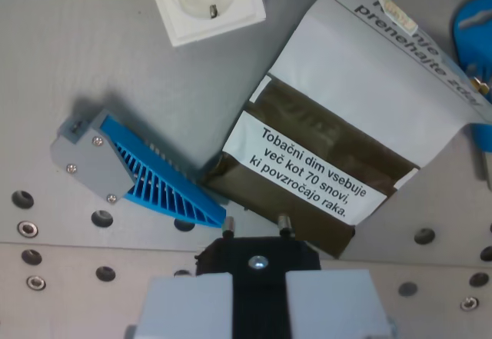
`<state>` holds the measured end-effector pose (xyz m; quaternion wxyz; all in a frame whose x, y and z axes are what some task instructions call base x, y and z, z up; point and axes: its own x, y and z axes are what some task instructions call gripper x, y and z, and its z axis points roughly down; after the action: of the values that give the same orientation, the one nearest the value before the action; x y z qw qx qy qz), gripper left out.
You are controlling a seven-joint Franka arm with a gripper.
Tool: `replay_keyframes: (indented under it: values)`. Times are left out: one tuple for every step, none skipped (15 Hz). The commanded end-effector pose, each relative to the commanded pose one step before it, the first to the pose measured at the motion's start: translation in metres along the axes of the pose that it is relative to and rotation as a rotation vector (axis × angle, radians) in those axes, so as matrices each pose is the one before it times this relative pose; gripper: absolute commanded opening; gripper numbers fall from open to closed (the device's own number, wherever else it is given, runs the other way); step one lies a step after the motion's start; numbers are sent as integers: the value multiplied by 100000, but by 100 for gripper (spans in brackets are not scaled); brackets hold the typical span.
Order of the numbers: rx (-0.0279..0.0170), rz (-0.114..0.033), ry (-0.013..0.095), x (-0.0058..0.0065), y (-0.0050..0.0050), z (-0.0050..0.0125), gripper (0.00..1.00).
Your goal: Move above the white socket
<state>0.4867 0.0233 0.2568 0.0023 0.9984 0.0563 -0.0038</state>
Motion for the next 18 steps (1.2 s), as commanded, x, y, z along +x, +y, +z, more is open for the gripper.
replay_keyframes:
  values:
    - [4175,-9517,5328,439,-328,1303,0]
    - [259,-956,-224,152,-63,455,0]
    - [177,-623,58,163,-61,471,0]
    - [139,-745,-37,173,-56,491,0]
    - [288,-924,-137,185,-51,500,0]
    - [293,-961,178,196,-43,500,0]
    - [236,-596,-271,204,-36,500,0]
    - [-22,-831,-174,213,-32,500,0]
    - [151,-686,19,221,-31,500,0]
    - [215,-662,-530,228,-30,500,0]
    - [88,-593,-481,235,-26,500,0]
    - [274,-797,-352,241,-21,500,0]
    - [250,-666,-292,242,-15,500,0]
    - [246,-393,-514,242,-7,500,0]
    - [125,-415,-180,239,-3,500,0]
    - [205,-514,-138,229,-3,500,0]
    - [172,-625,-61,220,-1,500,0]
    - [101,-198,217,205,3,500,0]
